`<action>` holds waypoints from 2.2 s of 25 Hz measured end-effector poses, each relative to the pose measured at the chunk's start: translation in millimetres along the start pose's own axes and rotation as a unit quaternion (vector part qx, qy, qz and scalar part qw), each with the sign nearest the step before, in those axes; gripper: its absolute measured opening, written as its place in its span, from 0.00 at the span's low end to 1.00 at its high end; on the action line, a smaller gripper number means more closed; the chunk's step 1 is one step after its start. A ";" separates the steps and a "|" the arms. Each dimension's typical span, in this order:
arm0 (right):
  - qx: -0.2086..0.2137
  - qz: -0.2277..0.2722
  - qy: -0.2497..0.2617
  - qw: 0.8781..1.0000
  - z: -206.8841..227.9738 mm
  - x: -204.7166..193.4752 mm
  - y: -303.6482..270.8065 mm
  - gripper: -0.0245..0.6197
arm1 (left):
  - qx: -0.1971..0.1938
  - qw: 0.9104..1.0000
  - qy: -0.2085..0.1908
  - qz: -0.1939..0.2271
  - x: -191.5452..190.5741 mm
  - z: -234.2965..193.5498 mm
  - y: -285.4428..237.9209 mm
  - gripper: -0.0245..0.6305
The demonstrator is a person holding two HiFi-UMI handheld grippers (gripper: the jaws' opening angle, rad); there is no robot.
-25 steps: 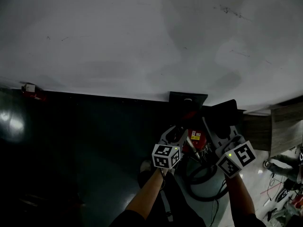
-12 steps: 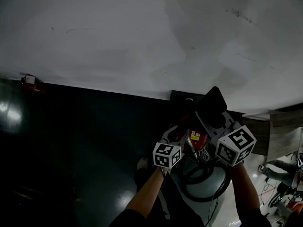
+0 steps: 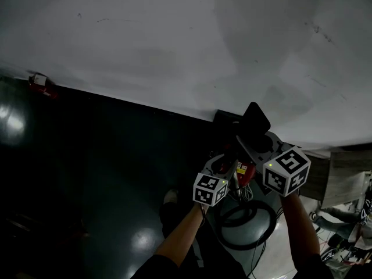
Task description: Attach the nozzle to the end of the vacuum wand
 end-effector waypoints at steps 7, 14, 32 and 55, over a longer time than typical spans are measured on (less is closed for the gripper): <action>0.040 -0.066 0.050 0.996 -11.6 2.2 -25.6 0.18 | 0.007 1.000 -0.007 -0.011 -2.8 -1.7 0.0 0.26; 0.073 -0.148 0.116 0.980 -31.8 0.7 -47.7 0.18 | 0.017 1.000 -0.005 -0.018 -7.5 -4.1 1.6 0.26; 0.072 -0.136 0.068 0.986 -23.4 -12.6 -61.7 0.17 | 0.023 0.999 0.002 -0.024 -17.1 -8.0 3.8 0.26; 0.054 -0.123 0.071 0.988 -8.8 -28.9 -59.8 0.18 | 0.025 0.999 0.032 0.007 -14.4 -0.3 -8.1 0.25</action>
Point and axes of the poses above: the fingertips, and each gripper's own axes: y backward along the fingers, z to its right, x out of its top, the point moved 5 cm from there along y, backward along the fingers, and after that the axes turned 6 degrees about z, right-handed, at the moved point
